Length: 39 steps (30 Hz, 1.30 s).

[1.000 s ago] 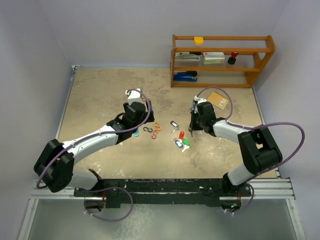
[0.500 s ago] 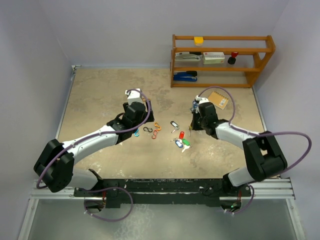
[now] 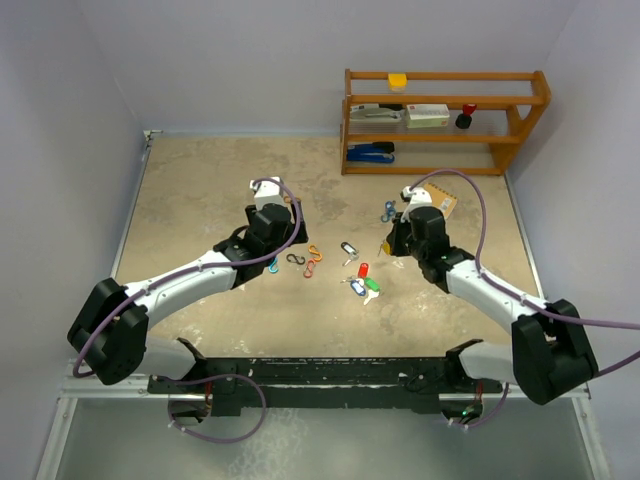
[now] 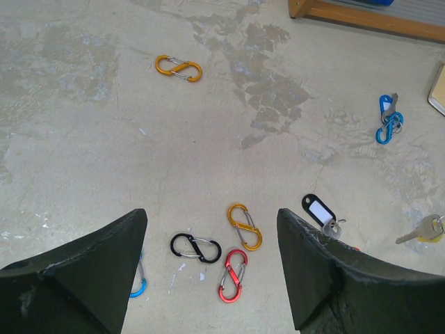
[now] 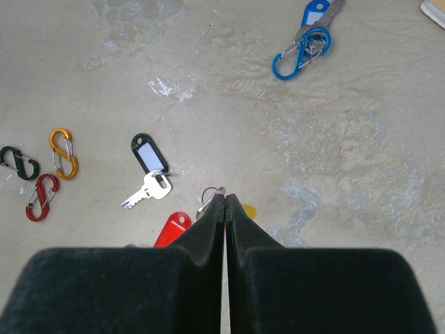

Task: Put the keys on the keyring

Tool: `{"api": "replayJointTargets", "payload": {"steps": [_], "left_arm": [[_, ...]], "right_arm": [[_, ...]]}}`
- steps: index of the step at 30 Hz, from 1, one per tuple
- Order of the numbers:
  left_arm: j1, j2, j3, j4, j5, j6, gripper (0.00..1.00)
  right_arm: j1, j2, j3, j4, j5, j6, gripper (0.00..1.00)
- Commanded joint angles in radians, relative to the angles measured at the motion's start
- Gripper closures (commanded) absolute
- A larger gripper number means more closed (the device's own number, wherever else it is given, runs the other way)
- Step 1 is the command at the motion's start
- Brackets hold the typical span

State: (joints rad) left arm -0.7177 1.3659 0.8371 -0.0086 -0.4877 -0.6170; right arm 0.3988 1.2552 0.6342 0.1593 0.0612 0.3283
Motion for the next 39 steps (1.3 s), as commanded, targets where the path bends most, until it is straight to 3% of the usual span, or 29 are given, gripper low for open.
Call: {"api": "replayJointTargets", "payload": {"steps": [1, 12, 18, 39], "left_arm": [[0.010, 0.002, 0.009, 0.032, -0.032, 0.008, 0.28], [0.090, 0.110, 0.067, 0.004, -0.040, 0.003, 0.28], [0.100, 0.214, 0.102, -0.017, -0.032, -0.011, 0.28], [0.152, 0.358, 0.164, 0.024, 0.023, -0.035, 0.28]], "right_arm": [[0.005, -0.038, -0.012, 0.035, 0.020, -0.016, 1.00], [0.005, -0.055, -0.022, 0.051, 0.014, -0.020, 1.00], [0.006, -0.058, -0.019, 0.050, 0.012, -0.021, 1.00], [0.006, -0.064, -0.006, 0.044, 0.007, -0.026, 1.00]]}}
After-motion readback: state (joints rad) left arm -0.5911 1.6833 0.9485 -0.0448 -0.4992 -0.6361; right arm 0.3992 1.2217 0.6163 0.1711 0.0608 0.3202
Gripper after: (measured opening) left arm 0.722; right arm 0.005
